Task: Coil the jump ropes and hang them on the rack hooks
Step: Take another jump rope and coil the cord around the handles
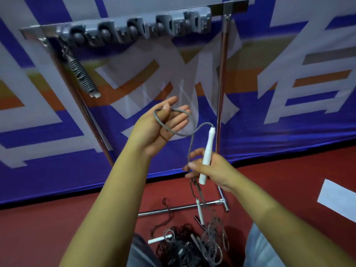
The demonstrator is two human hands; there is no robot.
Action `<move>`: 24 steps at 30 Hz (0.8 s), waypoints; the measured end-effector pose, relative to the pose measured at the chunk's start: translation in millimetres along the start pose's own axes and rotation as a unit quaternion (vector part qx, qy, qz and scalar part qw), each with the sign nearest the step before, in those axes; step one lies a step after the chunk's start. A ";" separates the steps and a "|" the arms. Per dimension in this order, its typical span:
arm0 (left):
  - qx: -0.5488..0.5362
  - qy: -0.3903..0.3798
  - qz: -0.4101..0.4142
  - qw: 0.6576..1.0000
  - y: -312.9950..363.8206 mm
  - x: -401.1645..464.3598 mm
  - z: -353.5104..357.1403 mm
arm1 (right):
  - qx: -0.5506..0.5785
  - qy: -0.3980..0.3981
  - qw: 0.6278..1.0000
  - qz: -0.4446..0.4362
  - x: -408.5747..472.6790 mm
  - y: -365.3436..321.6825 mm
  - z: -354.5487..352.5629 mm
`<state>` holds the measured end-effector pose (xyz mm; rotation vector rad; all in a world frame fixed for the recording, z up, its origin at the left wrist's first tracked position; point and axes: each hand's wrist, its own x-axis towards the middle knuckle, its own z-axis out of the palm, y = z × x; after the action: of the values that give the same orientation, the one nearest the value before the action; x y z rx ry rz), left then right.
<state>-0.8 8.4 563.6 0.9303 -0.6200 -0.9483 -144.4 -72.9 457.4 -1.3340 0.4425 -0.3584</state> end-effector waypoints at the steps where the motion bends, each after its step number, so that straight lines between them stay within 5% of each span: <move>1: -0.021 0.002 0.006 1.000 -3.3 0.7 -4.8 | 0.000 0.000 1.000 -0.002 -0.4 -3.1 0.5; 4: 0.006 0.005 0.020 1.000 -30.0 -1.7 -23.5 | -0.006 0.021 0.999 -0.031 -0.4 -16.8 3.2; 9: 0.164 -0.098 -0.091 0.977 -106.7 -25.5 -39.7 | -0.033 0.036 0.996 -0.076 6.0 -48.0 8.0; 13: 0.313 -0.048 -0.057 0.947 -132.7 -29.6 -56.0 | -0.046 0.087 0.990 -0.099 12.2 -61.1 2.4; 18: 0.358 0.001 -0.126 0.925 -146.8 -20.1 -76.2 | 0.002 0.158 0.980 -0.119 17.8 -74.2 -10.8; 24: 0.255 0.112 -0.208 0.938 -158.5 -13.0 -98.4 | -0.011 0.206 0.974 -0.097 21.8 -73.6 -34.8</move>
<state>6.8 16.0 376.9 1.6582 -0.4878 -1.0526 -143.0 -128.0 521.2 -1.3280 0.6640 -0.8032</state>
